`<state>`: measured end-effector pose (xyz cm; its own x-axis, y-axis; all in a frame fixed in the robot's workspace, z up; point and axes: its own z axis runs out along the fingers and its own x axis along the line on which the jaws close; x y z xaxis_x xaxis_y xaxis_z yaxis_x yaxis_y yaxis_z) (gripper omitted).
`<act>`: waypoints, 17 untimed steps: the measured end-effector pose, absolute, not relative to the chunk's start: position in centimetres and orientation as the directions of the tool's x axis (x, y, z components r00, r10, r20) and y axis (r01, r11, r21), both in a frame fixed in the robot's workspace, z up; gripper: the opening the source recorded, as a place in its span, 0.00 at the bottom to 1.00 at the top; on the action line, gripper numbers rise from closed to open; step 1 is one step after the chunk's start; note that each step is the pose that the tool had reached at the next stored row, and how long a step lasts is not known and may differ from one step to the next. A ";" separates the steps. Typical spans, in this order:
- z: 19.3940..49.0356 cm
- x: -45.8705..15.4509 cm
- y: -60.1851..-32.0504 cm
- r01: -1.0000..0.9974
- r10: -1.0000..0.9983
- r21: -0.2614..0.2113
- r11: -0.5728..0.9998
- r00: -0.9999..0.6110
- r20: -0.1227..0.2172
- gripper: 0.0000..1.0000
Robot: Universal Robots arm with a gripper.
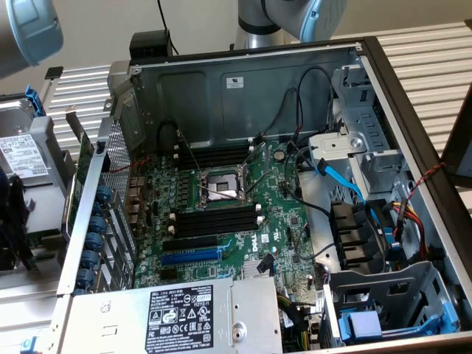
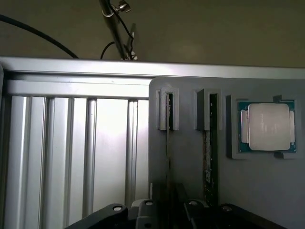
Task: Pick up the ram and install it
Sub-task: 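Pick up the ram and move it above insertion slot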
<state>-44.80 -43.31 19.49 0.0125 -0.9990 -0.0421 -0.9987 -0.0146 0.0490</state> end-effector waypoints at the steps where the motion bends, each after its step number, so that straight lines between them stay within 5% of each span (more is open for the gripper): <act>1: 19.5 -44.8 -43.3 -0.999 -0.999 0.049 -0.015 0.012 -0.042 0.22; 4: 19.5 -44.8 -43.3 -0.999 -0.999 0.049 -0.015 0.012 -0.042 0.14; 17: 22.1 -44.9 -43.3 -0.999 -0.999 0.049 -0.015 0.012 -0.042 0.14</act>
